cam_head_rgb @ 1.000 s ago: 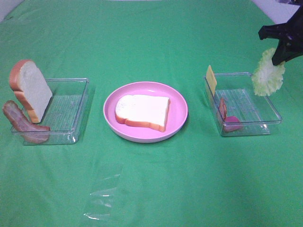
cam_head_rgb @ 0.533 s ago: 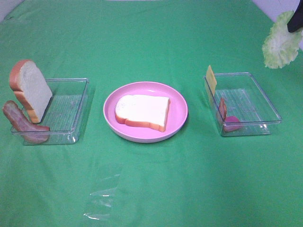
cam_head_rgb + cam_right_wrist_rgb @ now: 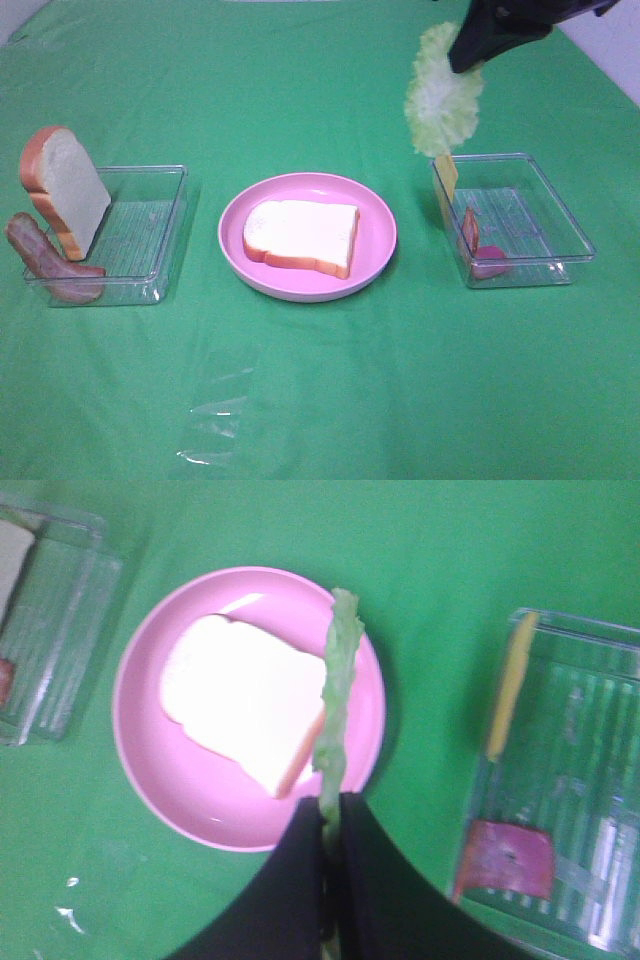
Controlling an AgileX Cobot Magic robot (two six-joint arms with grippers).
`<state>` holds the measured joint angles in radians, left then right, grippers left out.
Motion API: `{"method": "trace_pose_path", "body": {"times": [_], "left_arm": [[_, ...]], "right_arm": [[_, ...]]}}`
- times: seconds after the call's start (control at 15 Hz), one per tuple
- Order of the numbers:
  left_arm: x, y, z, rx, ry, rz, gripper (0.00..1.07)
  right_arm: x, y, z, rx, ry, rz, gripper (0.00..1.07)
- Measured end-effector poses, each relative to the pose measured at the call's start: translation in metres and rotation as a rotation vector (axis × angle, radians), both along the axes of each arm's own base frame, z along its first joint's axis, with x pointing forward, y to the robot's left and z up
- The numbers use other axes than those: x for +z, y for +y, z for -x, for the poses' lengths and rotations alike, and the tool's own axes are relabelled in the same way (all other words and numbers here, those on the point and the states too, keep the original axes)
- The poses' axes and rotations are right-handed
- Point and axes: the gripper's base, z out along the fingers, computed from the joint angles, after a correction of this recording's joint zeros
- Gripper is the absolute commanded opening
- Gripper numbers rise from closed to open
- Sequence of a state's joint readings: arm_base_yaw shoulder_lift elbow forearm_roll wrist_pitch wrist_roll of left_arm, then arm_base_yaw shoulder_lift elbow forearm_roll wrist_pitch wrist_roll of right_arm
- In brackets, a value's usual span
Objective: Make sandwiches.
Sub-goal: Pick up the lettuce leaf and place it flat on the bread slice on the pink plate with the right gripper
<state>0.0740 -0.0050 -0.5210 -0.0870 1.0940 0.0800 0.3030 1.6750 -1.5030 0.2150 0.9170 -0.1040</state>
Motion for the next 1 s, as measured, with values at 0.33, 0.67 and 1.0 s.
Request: {"method": "trace_pose_path", "body": {"times": [0.33, 0.67, 1.0], "left_arm": [[0.0, 0.0, 0.0, 0.0, 0.0, 0.0, 0.98], [0.0, 0.0, 0.0, 0.0, 0.0, 0.0, 0.98], [0.0, 0.0, 0.0, 0.0, 0.0, 0.0, 0.98]], "right_arm": [[-0.033, 0.092, 0.019, 0.203, 0.021, -0.011, 0.0], [-0.078, 0.131, 0.013, 0.232, 0.053, -0.04, 0.0], [-0.103, 0.145, -0.007, 0.217, 0.048, -0.061, 0.0]]}}
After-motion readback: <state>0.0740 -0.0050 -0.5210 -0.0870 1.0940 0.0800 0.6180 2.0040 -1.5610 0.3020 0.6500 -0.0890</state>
